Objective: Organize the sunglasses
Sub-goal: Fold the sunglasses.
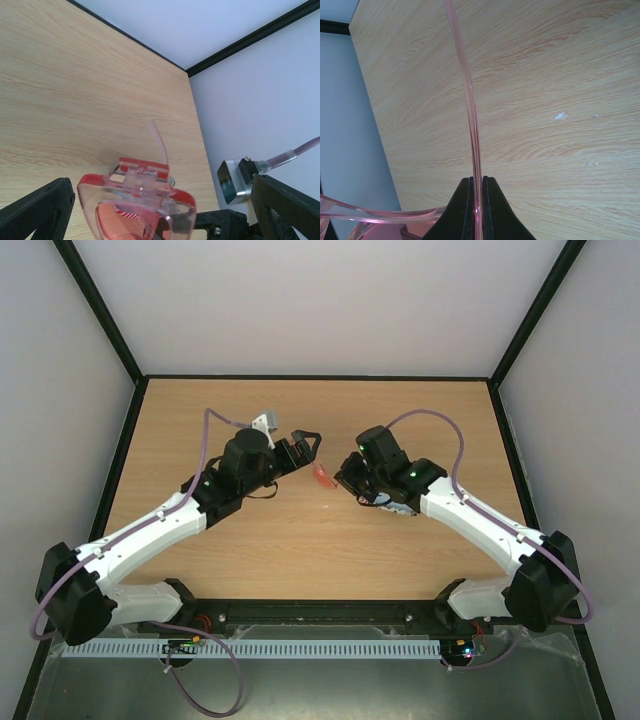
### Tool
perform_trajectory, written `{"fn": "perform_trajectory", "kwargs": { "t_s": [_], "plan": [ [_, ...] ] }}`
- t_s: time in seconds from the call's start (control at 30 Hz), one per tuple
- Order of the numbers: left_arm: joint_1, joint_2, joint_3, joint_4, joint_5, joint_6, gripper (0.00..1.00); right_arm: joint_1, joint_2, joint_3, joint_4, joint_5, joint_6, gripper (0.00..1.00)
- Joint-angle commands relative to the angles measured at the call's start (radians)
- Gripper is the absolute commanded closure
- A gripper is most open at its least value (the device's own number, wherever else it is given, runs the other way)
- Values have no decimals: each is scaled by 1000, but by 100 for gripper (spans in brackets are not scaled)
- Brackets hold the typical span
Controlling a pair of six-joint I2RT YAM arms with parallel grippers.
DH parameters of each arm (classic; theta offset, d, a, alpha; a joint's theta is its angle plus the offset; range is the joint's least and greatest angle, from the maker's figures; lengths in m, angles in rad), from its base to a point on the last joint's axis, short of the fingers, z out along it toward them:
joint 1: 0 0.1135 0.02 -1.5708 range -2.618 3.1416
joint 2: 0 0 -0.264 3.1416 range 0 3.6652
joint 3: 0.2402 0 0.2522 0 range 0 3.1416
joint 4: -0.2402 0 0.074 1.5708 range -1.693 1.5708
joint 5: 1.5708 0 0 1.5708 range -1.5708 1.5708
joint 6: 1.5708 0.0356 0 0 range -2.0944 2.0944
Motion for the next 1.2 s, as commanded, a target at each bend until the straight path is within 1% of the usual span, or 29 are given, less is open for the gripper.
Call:
{"fn": "perform_trajectory", "kwargs": {
  "t_s": [0.0,0.2,0.27,0.37,0.5,0.73,1.0,1.1,1.17],
  "plan": [
    [-3,12,-24,46,10,-14,0,7,-3,5,17,-3,18,99],
    [-3,10,-46,66,7,-20,0,11,-2,-6,34,-20,22,99],
    [-2,11,-49,74,8,-22,2,12,-3,-15,39,-20,25,99],
    [-3,13,-53,81,10,-24,8,13,-6,-37,51,-19,30,99],
    [-3,19,-59,88,15,-25,20,12,-4,-53,66,-23,36,99],
    [-3,34,-60,90,27,-22,33,13,7,-47,79,-31,35,99],
    [-3,47,-57,87,35,-16,40,13,6,-50,81,-31,33,99],
    [-2,48,-55,86,35,-15,49,13,6,-50,81,-32,32,99],
    [-2,50,-52,81,36,-15,48,12,4,-51,81,-31,31,99]
  ]
}}
